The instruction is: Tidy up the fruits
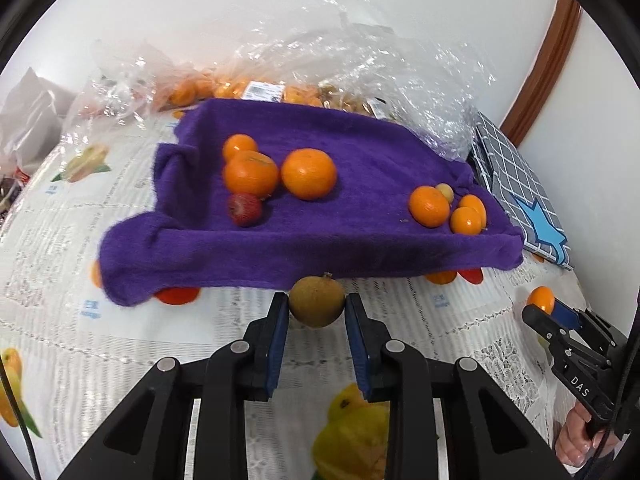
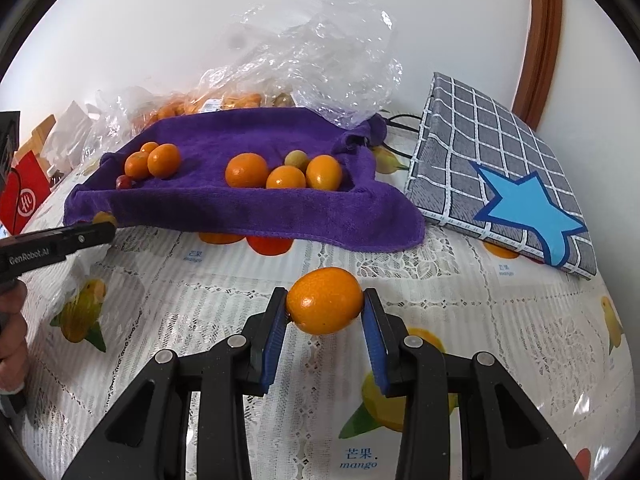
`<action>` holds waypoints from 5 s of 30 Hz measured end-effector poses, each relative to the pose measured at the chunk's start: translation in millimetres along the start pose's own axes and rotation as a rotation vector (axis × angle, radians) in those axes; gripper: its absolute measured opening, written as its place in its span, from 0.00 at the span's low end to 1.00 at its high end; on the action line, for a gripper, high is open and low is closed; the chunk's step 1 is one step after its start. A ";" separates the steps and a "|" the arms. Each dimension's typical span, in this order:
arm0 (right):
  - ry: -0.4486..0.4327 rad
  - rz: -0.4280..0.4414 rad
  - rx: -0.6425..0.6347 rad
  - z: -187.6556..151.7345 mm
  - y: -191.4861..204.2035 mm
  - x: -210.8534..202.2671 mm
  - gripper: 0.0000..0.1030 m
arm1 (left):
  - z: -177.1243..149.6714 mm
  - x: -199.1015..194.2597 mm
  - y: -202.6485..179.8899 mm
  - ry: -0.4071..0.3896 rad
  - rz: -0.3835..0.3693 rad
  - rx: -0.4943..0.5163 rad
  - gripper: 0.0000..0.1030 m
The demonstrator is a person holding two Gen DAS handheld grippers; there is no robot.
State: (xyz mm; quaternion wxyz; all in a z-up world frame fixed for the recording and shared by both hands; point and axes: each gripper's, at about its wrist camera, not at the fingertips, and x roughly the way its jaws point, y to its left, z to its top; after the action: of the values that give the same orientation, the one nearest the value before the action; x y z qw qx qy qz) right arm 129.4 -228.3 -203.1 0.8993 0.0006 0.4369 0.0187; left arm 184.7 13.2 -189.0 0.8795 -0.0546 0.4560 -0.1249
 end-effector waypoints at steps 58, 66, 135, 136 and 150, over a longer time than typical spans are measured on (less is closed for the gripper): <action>0.057 0.186 0.056 122.7 9.4 94.7 0.36 | 88.5 19.8 44.6 -0.008 -0.064 -0.075 0.27; 0.059 0.193 0.000 119.7 18.6 95.2 0.36 | 85.1 26.7 35.0 0.028 -0.123 -0.045 0.27; -0.149 -0.012 0.148 23.7 7.4 -184.2 0.96 | -17.1 -183.0 -53.7 -0.199 0.137 0.057 0.83; -0.149 -0.016 0.149 20.4 7.9 -186.7 0.96 | -19.4 -186.6 -55.1 -0.203 0.141 0.060 0.83; -0.158 -0.050 0.162 7.7 8.4 -206.2 0.96 | -30.1 -201.2 -63.6 -0.216 0.153 0.067 0.85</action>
State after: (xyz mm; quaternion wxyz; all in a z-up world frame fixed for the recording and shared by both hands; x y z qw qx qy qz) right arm 7.8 -226.9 -36.3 0.9281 0.0640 0.3646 -0.0395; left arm 38.1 6.7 -34.4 0.9318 -0.0033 0.3569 -0.0661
